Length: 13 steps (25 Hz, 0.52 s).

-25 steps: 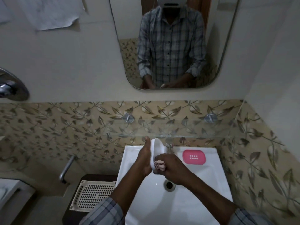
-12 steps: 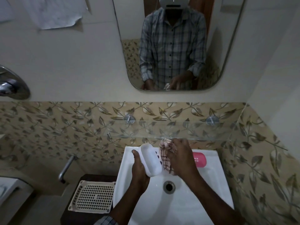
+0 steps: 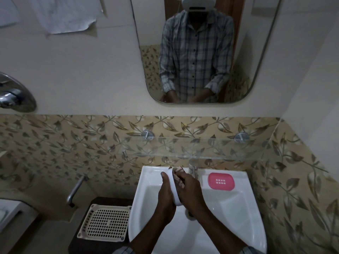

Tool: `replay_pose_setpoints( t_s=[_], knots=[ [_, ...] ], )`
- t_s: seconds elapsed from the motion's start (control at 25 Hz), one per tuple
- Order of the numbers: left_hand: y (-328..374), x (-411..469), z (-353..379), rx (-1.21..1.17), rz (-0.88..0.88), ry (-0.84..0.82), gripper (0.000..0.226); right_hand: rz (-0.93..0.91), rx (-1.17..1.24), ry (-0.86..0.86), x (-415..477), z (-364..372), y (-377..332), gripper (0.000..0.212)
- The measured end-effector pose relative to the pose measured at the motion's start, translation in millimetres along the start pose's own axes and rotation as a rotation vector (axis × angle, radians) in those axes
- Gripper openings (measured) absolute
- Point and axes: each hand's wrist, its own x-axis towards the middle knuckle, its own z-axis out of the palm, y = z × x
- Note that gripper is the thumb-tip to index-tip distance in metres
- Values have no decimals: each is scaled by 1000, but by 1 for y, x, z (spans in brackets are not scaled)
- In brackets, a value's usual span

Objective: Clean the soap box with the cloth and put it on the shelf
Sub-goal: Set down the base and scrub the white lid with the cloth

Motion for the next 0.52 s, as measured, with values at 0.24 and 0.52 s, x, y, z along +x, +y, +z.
replay_pose_setpoints(
  t_s=[0.24, 0.52],
  knots=[
    [-7, -1, 5, -42, -5, -23, 73, 338, 525, -197, 23, -15, 7, 10],
    [12, 5, 11, -62, -73, -87, 76, 704, 1221, -350, 29, -31, 11, 37]
  ],
)
